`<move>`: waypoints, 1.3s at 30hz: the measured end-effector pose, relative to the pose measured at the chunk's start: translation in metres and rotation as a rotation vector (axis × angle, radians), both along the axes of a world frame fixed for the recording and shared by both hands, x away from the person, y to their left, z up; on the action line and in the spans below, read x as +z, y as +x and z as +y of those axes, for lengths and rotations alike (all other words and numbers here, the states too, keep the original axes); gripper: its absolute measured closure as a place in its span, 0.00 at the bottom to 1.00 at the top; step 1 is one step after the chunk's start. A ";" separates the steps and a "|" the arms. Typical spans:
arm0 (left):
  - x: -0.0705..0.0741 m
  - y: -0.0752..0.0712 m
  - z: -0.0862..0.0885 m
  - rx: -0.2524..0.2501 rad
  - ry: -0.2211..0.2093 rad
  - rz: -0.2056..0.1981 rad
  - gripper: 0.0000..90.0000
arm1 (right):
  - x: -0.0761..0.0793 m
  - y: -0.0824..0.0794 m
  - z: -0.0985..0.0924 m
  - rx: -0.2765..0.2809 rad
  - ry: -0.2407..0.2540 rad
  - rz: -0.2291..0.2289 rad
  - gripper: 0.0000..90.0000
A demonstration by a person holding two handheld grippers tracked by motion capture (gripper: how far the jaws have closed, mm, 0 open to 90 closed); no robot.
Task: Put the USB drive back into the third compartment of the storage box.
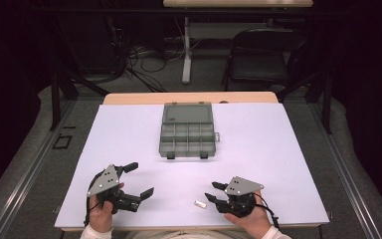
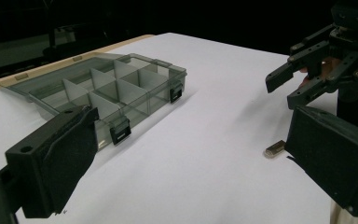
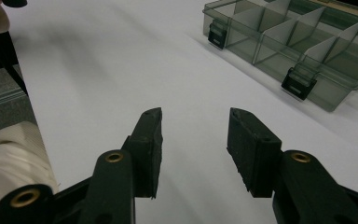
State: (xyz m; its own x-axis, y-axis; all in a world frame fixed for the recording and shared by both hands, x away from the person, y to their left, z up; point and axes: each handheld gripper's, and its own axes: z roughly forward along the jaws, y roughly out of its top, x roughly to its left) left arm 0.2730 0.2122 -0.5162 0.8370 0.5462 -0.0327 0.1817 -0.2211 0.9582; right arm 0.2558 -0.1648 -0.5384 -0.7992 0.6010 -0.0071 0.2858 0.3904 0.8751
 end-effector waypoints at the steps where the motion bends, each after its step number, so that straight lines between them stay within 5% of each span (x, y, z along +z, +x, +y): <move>1: 0.000 0.000 0.000 0.001 0.000 -0.001 0.03 | -0.001 0.000 0.000 0.001 0.004 0.006 0.61; 14: 0.000 0.001 0.000 0.001 0.004 0.006 0.03 | -0.012 0.002 0.007 0.020 -0.024 0.032 0.63; 25: -0.001 0.001 0.000 0.002 0.004 0.009 0.03 | -0.018 0.004 0.021 0.103 -0.044 0.084 0.71; 39: -0.001 0.001 0.000 -0.001 0.004 0.011 0.03 | -0.025 0.005 0.033 0.140 -0.090 0.134 0.78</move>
State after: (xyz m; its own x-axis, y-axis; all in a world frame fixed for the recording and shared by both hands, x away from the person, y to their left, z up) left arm 0.2743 0.2121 -0.5174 0.8369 0.5458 -0.0399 0.1921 -0.2247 0.9553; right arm 0.2608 -0.1320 -0.5635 -0.8721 0.4860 0.0563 0.3348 0.5091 0.7929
